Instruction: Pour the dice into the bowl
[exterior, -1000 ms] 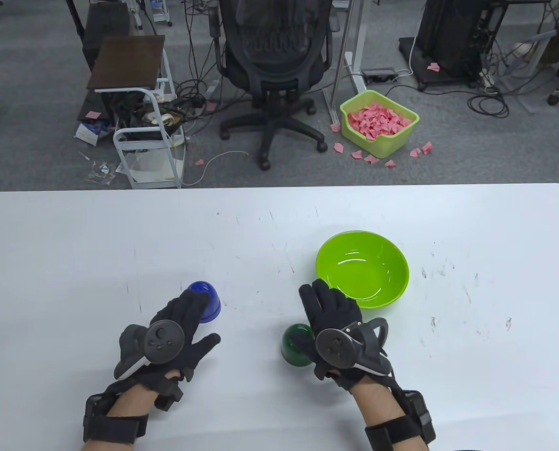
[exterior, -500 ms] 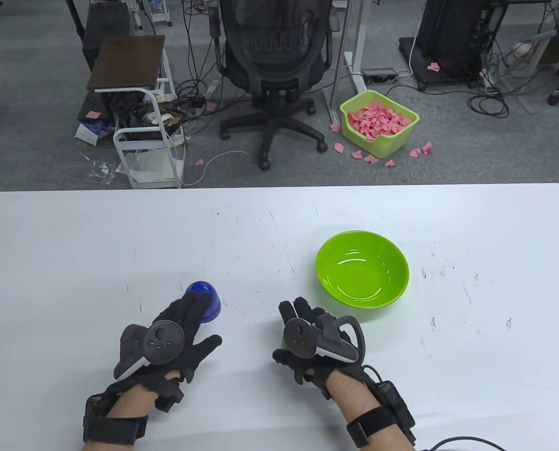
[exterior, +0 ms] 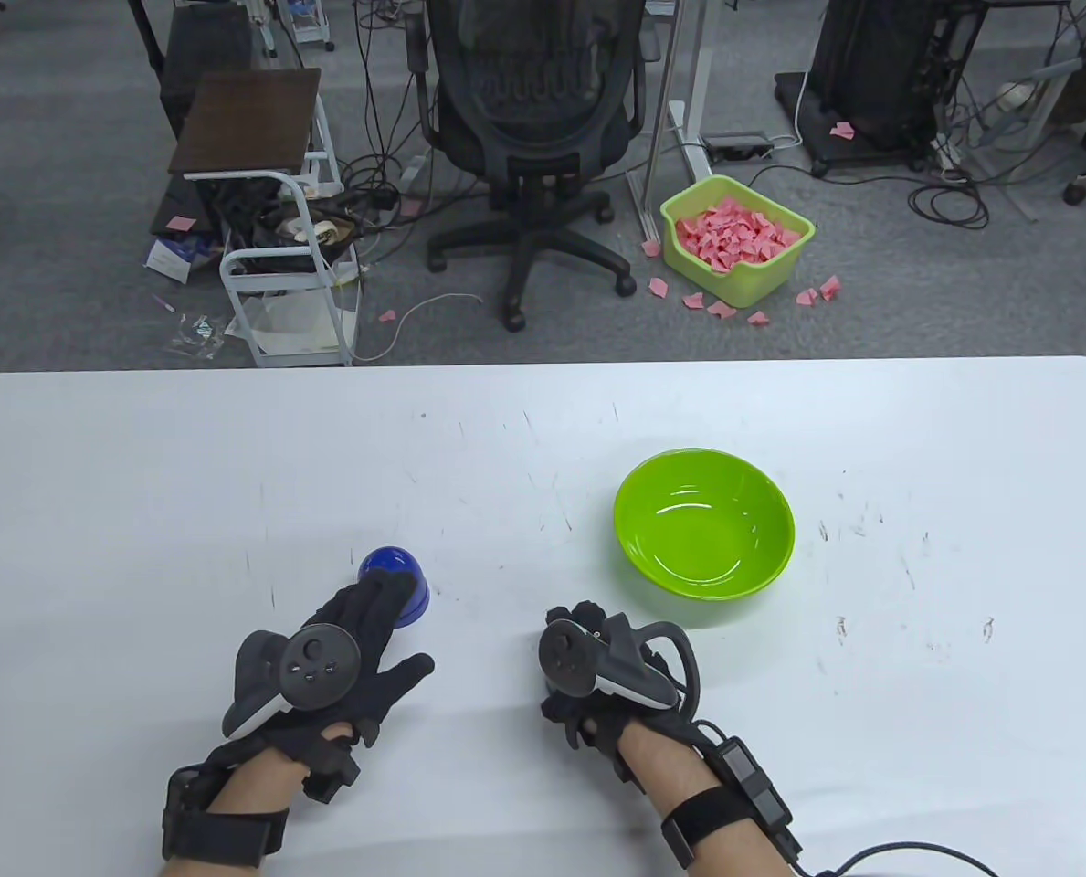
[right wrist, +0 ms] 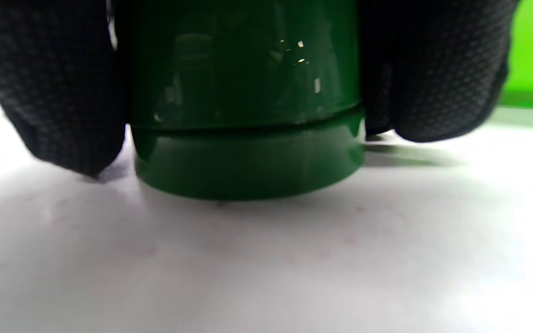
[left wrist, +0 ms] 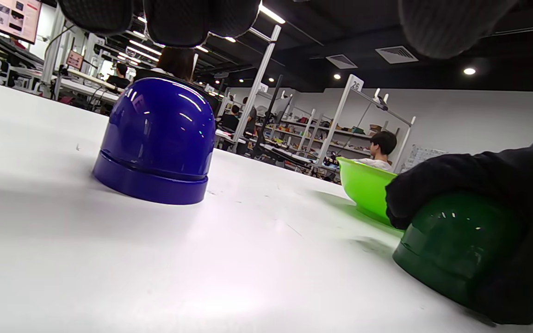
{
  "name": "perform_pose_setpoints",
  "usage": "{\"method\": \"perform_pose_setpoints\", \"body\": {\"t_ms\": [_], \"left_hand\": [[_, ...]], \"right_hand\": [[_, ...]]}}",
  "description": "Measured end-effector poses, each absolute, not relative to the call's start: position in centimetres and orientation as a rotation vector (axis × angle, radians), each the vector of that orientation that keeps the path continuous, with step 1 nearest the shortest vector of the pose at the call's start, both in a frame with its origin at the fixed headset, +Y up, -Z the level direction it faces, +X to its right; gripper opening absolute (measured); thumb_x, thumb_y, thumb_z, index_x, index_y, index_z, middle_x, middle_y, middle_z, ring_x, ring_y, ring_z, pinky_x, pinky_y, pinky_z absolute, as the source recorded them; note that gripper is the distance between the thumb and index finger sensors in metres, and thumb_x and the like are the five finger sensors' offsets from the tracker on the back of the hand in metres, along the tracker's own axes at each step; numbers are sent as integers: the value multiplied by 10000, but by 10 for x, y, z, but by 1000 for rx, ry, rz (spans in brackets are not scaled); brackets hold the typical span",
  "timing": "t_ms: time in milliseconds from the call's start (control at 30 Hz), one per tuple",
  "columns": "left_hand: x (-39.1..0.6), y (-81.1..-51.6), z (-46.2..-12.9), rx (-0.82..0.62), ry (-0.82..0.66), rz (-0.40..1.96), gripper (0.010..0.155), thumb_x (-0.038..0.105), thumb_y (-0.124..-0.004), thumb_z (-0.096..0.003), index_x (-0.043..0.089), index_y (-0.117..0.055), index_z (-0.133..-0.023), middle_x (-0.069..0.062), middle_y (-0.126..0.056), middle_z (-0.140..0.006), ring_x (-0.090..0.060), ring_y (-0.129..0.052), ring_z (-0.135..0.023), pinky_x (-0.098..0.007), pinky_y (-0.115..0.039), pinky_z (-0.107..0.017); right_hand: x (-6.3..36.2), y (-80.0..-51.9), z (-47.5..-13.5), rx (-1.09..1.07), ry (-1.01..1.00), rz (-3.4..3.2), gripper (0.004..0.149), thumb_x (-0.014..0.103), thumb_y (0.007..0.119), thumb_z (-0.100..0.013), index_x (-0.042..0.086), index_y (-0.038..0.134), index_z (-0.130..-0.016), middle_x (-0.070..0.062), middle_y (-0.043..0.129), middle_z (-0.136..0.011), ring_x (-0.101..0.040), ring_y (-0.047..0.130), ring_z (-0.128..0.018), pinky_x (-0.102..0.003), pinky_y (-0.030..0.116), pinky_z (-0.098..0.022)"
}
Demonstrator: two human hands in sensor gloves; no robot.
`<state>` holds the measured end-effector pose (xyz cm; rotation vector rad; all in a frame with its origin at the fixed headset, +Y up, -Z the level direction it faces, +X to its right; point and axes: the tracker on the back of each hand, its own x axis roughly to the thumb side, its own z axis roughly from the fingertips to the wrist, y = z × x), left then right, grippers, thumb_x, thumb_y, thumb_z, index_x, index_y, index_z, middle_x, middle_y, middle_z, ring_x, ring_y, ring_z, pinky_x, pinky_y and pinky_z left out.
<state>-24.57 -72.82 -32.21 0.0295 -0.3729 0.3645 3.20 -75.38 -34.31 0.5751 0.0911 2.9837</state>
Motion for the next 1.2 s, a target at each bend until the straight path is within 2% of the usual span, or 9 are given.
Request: {"method": "perform_pose_setpoints", "body": {"t_ms": [233, 400, 500, 833, 1200], "left_hand": [[-241, -730, -320, 12, -413, 374, 862, 661, -717, -446, 352, -285, -1125, -109, -453, -1197, -389, -563, -1088, -634, -561, -774], [-237, -732, -319, -9, -447, 407, 874, 662, -724, -441, 349, -276, -1124, -103, -443, -1200, -384, -554, -1094, -638, -551, -779], [-232, -734, -318, -37, -486, 431, 929, 691, -747, -416, 343, -257, -1124, -96, -429, -1207, -385, -534, -1105, -658, -528, -784], [-213, -738, -310, -61, -576, 458, 1092, 722, -813, -363, 255, -169, -1112, -79, -380, -1209, -379, -436, -1133, -673, -465, -803], [-189, -740, -296, -61, -655, 470, 1134, 705, -835, -357, 210, -130, -1095, -87, -367, -1200, -380, -440, -1128, -669, -483, -798]], "right_hand": [[34, -754, -343, 625, 27, 2970, 971, 488, 1037, -276, 84, 558, -1018, -278, 704, -1002, -577, 936, -646, -573, 929, -419], [39, -753, -343, 658, 7, 2940, 965, 487, 1038, -275, 82, 570, -1015, -271, 720, -993, -576, 943, -637, -569, 930, -413], [43, -751, -342, 668, 3, 2921, 967, 488, 1037, -274, 81, 570, -1016, -270, 721, -993, -577, 947, -633, -570, 931, -410], [51, -717, -330, 674, -184, 2678, 975, 495, 1029, -283, 75, 555, -1024, -267, 712, -997, -575, 944, -637, -565, 929, -406], [36, -693, -305, 766, -307, 2454, 971, 510, 1014, -298, 68, 547, -1027, -269, 707, -998, -569, 945, -637, -557, 932, -404]]}}
